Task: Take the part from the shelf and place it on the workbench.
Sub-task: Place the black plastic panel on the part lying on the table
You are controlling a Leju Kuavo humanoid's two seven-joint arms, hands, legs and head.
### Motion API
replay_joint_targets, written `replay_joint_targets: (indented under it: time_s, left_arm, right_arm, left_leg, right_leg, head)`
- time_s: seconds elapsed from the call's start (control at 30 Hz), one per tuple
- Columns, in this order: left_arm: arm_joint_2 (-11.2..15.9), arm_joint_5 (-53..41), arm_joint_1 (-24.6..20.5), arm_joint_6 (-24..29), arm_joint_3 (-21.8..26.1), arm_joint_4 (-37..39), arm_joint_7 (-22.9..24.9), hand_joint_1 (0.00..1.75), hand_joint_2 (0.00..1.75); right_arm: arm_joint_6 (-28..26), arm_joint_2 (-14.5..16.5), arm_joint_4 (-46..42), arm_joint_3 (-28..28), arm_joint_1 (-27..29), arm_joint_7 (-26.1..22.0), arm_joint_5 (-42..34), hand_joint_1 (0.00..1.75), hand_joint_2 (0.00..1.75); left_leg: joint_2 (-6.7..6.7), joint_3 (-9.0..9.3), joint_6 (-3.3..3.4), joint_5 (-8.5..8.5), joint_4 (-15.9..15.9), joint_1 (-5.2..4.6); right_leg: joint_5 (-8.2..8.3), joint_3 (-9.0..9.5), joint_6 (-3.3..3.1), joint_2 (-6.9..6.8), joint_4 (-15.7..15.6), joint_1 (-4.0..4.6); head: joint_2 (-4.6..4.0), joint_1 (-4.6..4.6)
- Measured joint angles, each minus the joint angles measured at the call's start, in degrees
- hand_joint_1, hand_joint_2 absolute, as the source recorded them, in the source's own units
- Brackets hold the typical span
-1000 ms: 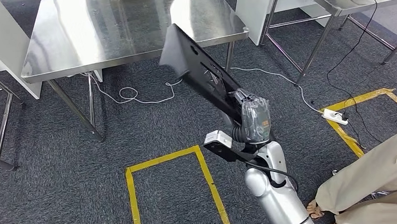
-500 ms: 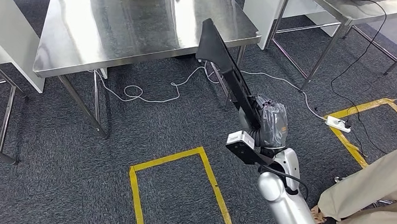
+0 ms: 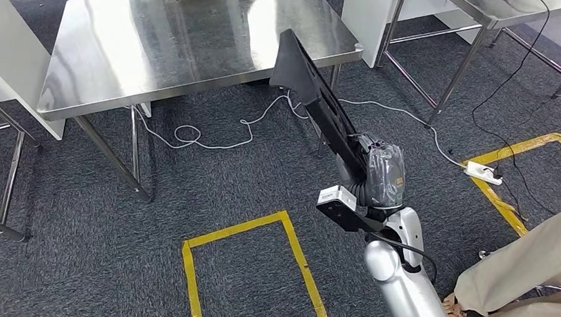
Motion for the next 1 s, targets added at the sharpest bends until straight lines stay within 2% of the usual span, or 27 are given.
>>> replay_joint_targets:
  time_s: [0.07,0.1,0.13,0.17,0.27,0.3,0.33,0.4,0.43,0.47,0.5,0.53,0.57,0.6,0.63,0.67,0.77,0.8,0.87,0.93,0.97,1.0]
  left_arm:
    - [0.0,-0.2,0.1,0.0,0.0,0.0,0.3,0.0,1.75]
    - [0.0,-0.3,0.3,0.0,0.1,0.0,0.4,0.0,1.75]
    - [0.0,-0.3,0.4,0.0,0.1,0.0,0.5,0.0,1.75]
    - [0.0,-0.3,0.5,0.0,0.2,0.0,0.5,0.0,1.75]
    - [-0.1,-0.4,0.6,-0.1,0.2,0.0,0.3,0.0,1.75]
    - [-0.2,-0.4,0.6,-0.1,0.2,0.0,0.3,0.0,1.75]
    - [-0.3,-0.4,0.7,0.0,0.2,0.0,0.3,0.0,1.75]
    - [-0.5,-0.4,0.7,0.0,0.3,0.0,0.2,0.0,1.75]
    - [-0.5,-0.4,0.7,0.0,0.4,0.0,0.1,0.0,1.75]
    - [-0.5,-0.4,0.7,0.0,0.5,0.0,0.1,0.0,1.75]
    - [-0.6,-0.4,0.8,-0.1,0.6,0.0,0.1,0.0,1.75]
    - [-0.6,-0.4,0.8,-0.1,0.7,0.0,0.1,0.0,1.75]
    - [-0.6,-0.4,0.9,-0.1,0.8,0.0,0.1,0.0,1.75]
    - [-0.6,-0.4,0.9,-0.2,1.0,0.0,0.1,0.0,1.75]
    - [-0.6,-0.4,1.0,-0.2,1.0,0.0,0.1,0.0,1.75]
    - [-0.5,-0.4,1.0,-0.2,1.1,0.0,0.1,0.0,1.75]
    - [-0.5,-0.4,1.0,-0.2,1.2,0.0,0.1,0.0,1.75]
    - [-0.4,-0.4,1.0,-0.2,1.2,0.0,0.1,0.0,1.75]
    - [-0.3,-0.4,1.0,-0.2,1.3,0.0,0.0,0.0,1.75]
    - [-0.2,-0.4,0.6,-0.4,1.4,0.0,-0.3,0.0,1.75]
    - [-0.1,-0.4,0.4,-0.5,1.4,0.0,-0.4,0.0,1.75]
    - [-0.1,-0.5,0.2,-0.6,1.5,0.0,-0.5,0.0,1.75]
  right_arm:
    - [0.0,0.1,0.1,-0.1,-0.2,0.3,0.7,1.75,1.75]
    - [0.0,0.1,0.1,-0.2,-0.4,0.4,1.1,1.75,1.75]
    - [0.0,0.2,0.1,-0.3,-0.7,0.7,1.6,1.75,1.75]
    - [0.2,0.2,0.2,-0.3,-1.0,1.2,2.6,1.75,1.75]
    - [2.1,-0.1,0.2,-0.4,-2.6,4.8,8.6,1.75,1.75]
    - [3.7,-0.4,0.3,-0.4,-3.8,6.8,11.8,1.75,1.75]
    - [5.6,-0.8,0.4,-0.3,-5.1,8.8,15.1,1.75,1.75]
    - [9.4,-1.9,1.2,-0.1,-8.0,12.4,21.0,1.75,1.75]
    - [10.8,-2.5,1.8,0.1,-9.3,13.6,22.9,1.75,1.75]
    - [11.7,-3.0,2.6,0.2,-10.6,14.5,24.3,1.75,1.75]
    - [12.2,-3.4,3.4,0.4,-12.0,15.2,25.1,1.75,1.75]
    - [12.4,-3.7,4.1,0.6,-13.5,15.7,25.6,1.75,1.75]
    - [12.6,-3.9,4.9,0.8,-15.2,16.1,25.9,1.75,1.75]
    - [12.9,-4.1,5.8,1.0,-16.8,16.4,26.1,1.75,1.75]
    - [13.3,-4.3,6.7,1.3,-18.4,16.6,26.1,1.75,1.75]
    - [13.7,-4.4,7.5,1.5,-19.7,16.7,26.1,1.75,1.75]
    - [14.3,-4.9,9.2,1.8,-22.0,16.9,26.1,1.75,1.75]
    - [14.5,-5.0,9.6,1.9,-22.7,17.1,26.1,1.75,1.75]
    - [15.7,-5.1,10.8,2.2,-24.3,17.5,25.9,1.75,1.75]
    - [17.2,-5.3,12.9,2.5,-25.8,18.0,25.5,1.75,1.75]
    - [17.9,-5.3,14.0,2.6,-26.4,18.3,25.2,1.75,1.75]
    - [18.5,-5.4,15.2,2.6,-27.0,18.4,24.9,1.75,1.75]
  left_leg:
    - [0.11,3.15,0.56,5.06,-7.6,-0.01]
    - [0.16,4.55,0.92,6.63,-11.1,-0.16]
    - [0.21,5.4,1.3,7.21,-13.4,-0.34]
    - [0.25,5.67,1.63,7.04,-14.3,-0.53]
    - [0.18,6.24,2.67,6.96,-15.6,-0.47]
    - [0.17,6.66,3.02,7.08,-16.1,-0.34]
    - [0.2,7.1,3.3,7.16,-16.4,-0.21]
    - [0.19,7.47,3.72,6.87,-16.4,-0.33]
    - [0.1,7.67,3.8,6.67,-16.4,-0.39]
    - [-0.07,7.92,3.82,6.43,-16.4,-0.43]
    - [-0.23,8.29,3.73,6.13,-16.4,-0.46]
    - [-0.34,8.77,3.58,5.75,-16.3,-0.46]
    - [-0.39,9.26,3.35,5.25,-16.3,-0.5]
    - [-0.4,9.5,3.04,4.68,-16.1,-0.66]
    - [-0.38,9.63,2.75,4.16,-15.9,-0.82]
    - [-0.35,9.61,2.49,3.76,-15.8,-0.96]
    - [-0.28,9.58,1.87,2.86,-15.5,-0.84]
    - [-0.24,9.15,1.5,2.17,-14.4,-0.7]
    - [-0.17,6.12,0.64,-0.31,-8.6,-0.37]
    - [-0.15,1.38,0.07,-2.57,-1.0,-0.13]
    - [-0.13,-0.16,-0.01,-2.34,1.0,-0.1]
    - [-0.07,-0.69,0.03,-0.98,1.0,-0.09]
  right_leg:
    - [-0.44,0.7,0.18,0.11,-0.1,0.01]
    - [-0.58,0.89,0.34,0.17,-0.1,0.14]
    - [-0.67,0.87,0.54,0.21,-0.2,0.23]
    - [-0.71,0.75,0.77,0.21,-0.2,0.32]
    - [-0.94,0.48,1.63,0.06,-0.1,0.53]
    - [-1.49,-0.16,1.68,0.04,1.2,0.6]
    - [-2.47,-1.5,1.57,0.05,3.7,0.64]
    - [-5.1,-6.05,1.3,0.09,11.9,0.58]
    - [-5.84,-8.3,1.42,0.09,15.4,0.56]
    - [-5.71,-9.72,1.75,0.09,17.1,0.55]
    - [-4.54,-9.88,2.22,0.09,16.3,0.54]
    - [-2.46,-8.81,2.77,0.08,13.0,0.46]
    - [-0.05,-7.1,3.23,0.03,8.4,0.31]
    - [1.75,-5.29,3.38,0.02,4.4,0.28]
    - [2.87,-4.02,3.22,0.04,1.6,0.21]
    - [3.16,-3.36,2.82,0.06,0.3,0.24]
    - [2.44,-3.0,1.55,0.26,0.3,0.15]
    - [2.2,-2.79,1.2,0.31,0.3,0.0]
    - [1.71,-2.28,0.52,0.34,0.2,-0.18]
    - [1.13,-1.73,0.19,0.33,0.2,-0.17]
    - [0.77,-1.28,0.17,0.33,0.2,-0.16]
    - [0.36,-0.72,0.25,0.33,0.2,-0.15]
  head:
    - [0.0,0.02]
    - [0.0,0.06]
    - [0.0,0.04]
    - [0.0,0.05]
    - [0.0,0.08]
    - [0.0,0.16]
    - [0.0,0.29]
    - [0.0,0.46]
    - [0.0,0.55]
    - [0.0,0.6]
    - [0.0,0.67]
    - [0.0,0.7]
    - [0.0,0.73]
    - [0.0,0.74]
    - [0.0,0.71]
    - [0.0,0.62]
    - [0.0,0.43]
    - [0.0,0.35]
    - [0.0,0.19]
    - [0.0,0.14]
    - [0.0,0.13]
    - [0.0,0.14]
